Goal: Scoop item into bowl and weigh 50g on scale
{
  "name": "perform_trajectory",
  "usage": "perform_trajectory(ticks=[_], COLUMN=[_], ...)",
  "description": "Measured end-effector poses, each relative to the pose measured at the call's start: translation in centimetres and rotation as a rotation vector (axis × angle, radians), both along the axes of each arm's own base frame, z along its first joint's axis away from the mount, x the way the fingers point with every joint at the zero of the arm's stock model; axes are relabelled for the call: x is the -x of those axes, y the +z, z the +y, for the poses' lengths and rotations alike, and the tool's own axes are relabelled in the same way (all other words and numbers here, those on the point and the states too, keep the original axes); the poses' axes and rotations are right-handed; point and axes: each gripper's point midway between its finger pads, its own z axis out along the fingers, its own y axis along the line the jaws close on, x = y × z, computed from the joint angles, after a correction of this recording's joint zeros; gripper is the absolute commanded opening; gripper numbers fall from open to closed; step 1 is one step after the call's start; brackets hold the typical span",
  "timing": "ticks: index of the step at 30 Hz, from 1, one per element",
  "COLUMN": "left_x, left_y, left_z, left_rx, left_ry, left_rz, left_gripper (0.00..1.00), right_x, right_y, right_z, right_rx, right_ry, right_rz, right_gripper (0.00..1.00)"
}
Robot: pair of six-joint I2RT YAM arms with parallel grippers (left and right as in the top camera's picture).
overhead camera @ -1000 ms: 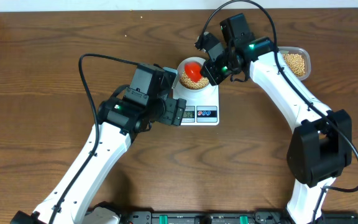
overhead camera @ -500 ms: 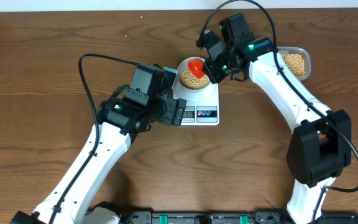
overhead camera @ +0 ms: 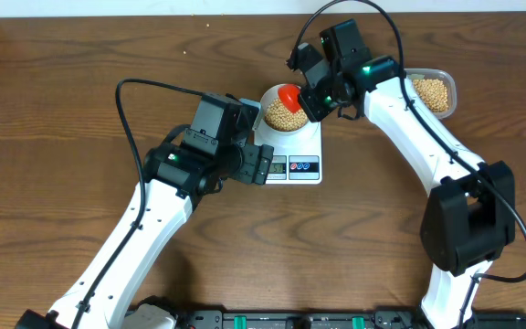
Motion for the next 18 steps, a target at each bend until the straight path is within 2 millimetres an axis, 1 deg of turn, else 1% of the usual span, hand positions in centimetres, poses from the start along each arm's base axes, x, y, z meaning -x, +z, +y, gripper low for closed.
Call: perform_trajectory(ticks=[4,11,18], left_x=[0.01,0.00,0.00], left_y=[0.00,0.00,0.00], left_z=[-0.01,0.00,0.00], left_rx=[0.000,0.000,0.000], left_ry=[0.000,0.000,0.000], left_rz=[0.000,0.000,0.000], left_gripper=[0.88,0.88,0.88], right_x=[0.37,0.41,0.90], right_y=[-0.64,-0.64,-0.56], right_z=[0.01,0.11,0.69], right_rx=[0.004,-0.002,-0.036], right_ry=[0.003,0.007,0.025], right_rz=[0.013,0.015,0.036], right_gripper=[0.01,0.01,0.01])
